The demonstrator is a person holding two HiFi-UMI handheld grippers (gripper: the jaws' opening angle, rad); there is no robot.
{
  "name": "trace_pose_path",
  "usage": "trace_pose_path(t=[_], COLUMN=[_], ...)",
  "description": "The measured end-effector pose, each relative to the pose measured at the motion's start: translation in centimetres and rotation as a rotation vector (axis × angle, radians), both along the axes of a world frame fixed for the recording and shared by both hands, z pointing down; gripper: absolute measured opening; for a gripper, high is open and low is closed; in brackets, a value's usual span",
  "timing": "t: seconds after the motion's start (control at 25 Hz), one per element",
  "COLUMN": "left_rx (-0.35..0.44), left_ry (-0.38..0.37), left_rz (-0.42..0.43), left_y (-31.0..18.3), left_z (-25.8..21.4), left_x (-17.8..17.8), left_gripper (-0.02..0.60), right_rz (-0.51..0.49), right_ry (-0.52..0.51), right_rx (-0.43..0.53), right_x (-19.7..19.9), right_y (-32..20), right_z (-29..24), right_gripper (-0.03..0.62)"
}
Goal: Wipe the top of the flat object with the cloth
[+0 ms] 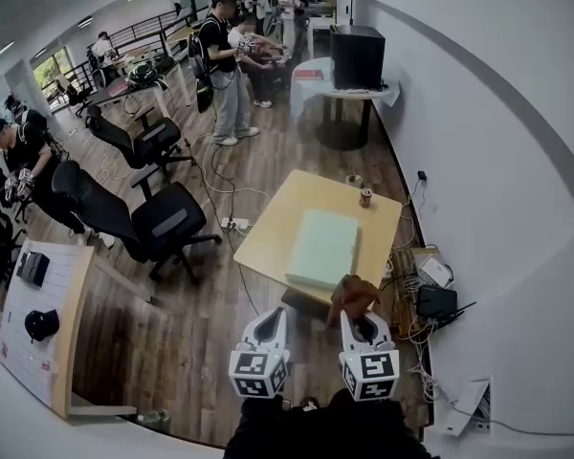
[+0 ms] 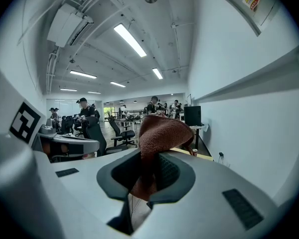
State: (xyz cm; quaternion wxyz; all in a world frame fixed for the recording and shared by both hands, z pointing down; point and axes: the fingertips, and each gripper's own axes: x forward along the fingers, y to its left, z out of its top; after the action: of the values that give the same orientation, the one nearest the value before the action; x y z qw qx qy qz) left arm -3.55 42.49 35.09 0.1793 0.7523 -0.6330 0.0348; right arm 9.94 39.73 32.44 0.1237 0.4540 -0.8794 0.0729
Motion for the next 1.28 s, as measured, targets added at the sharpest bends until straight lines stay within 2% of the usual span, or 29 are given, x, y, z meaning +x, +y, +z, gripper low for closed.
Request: trace_pose_path(t=[0.32,0.6,0.92,1.28], left_rx=[-0.041,-0.077,-0.114,-0.133], left_ry=[0.006,-0.001,-0.017,-0.006], left_rz=[-0.004,-0.020,-0.051,-0.027], left_y=[0.7,-2.9,-13.1,-26.9], left_z=[2.3,4.0,4.7,5.8], left_x=[-1.6,-2.7,-5.0,-3.8], left_gripper=[0.034,0.035,0.035,0.035], right_rz=[-0.009,-0.022,-0.059,-0.076], right_ry=[0.007,0.004,-0.016,-0.031], right_rx=[-0.048,-0.080,-0.113,-0.177], right_x=[-1.8,-3.0,-5.5,-5.3], right_y=[0.5,-4.2,-15.3,-28.3], right_z=[2.4,3.9,5.0,6.2], right_gripper=[0.066,0.066,0.066,0.066])
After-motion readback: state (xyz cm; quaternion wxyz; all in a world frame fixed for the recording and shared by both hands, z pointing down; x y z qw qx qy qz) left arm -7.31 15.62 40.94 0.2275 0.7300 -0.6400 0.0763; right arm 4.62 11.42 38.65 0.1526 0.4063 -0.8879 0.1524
